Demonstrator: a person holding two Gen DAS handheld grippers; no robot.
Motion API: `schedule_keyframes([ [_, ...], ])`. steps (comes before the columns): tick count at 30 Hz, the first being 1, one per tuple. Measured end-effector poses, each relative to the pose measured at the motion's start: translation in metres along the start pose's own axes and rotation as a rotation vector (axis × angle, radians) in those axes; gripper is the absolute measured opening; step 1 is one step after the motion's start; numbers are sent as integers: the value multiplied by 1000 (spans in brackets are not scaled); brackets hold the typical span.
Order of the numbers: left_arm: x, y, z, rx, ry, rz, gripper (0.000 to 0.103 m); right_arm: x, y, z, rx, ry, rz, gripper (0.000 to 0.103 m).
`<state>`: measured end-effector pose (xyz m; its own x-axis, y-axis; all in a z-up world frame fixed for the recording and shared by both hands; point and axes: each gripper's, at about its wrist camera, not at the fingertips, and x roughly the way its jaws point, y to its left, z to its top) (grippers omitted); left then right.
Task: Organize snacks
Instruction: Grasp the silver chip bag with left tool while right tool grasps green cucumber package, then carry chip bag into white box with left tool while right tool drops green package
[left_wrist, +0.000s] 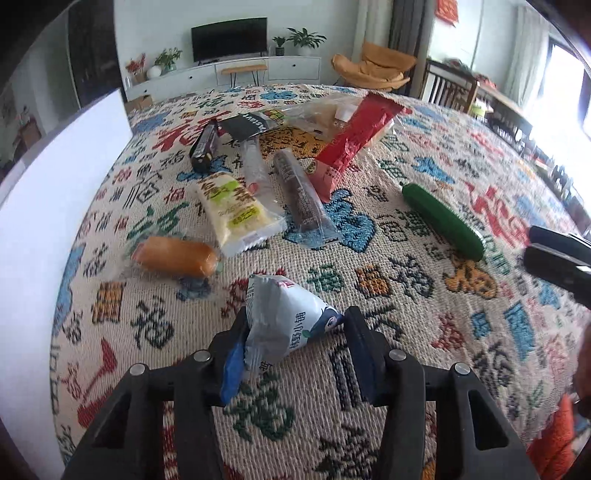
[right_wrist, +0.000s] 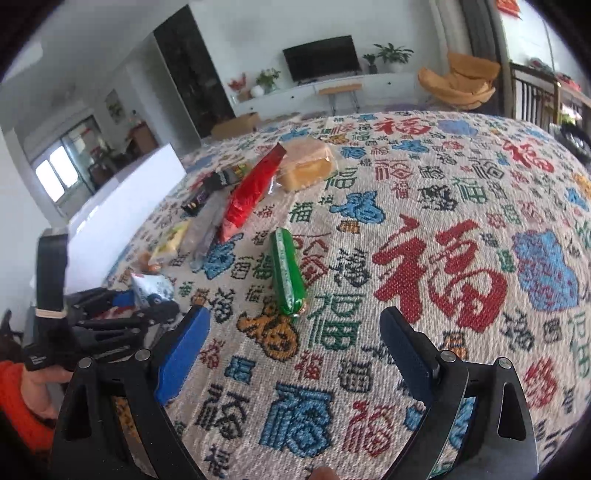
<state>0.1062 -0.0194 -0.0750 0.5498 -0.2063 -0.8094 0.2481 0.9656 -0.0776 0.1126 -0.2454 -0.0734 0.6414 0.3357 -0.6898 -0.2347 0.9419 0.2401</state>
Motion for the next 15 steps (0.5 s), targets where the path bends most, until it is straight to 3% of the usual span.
schedule_keyframes([
  [4, -19, 19, -9, -82, -27, -94, 49, 41, 18, 30, -150, 172, -48, 95],
  [7, -40, 27, -10, -105, -48, -131, 49, 85, 23, 50, -100, 309, -10, 92],
  [10, -68, 35, -11, -122, -75, -158, 49, 110, 26, 60, -80, 380, -56, 88],
  [12, -90, 45, -10, -142, -105, -180, 49, 112, 31, 64, -113, 401, -119, 60],
  [13, -100, 51, -9, -154, -121, -187, 49, 110, 30, 65, -121, 400, -130, 27],
  [15, -118, 62, -5, -183, -145, -198, 49, 106, 21, 65, -73, 431, -87, 23],
])
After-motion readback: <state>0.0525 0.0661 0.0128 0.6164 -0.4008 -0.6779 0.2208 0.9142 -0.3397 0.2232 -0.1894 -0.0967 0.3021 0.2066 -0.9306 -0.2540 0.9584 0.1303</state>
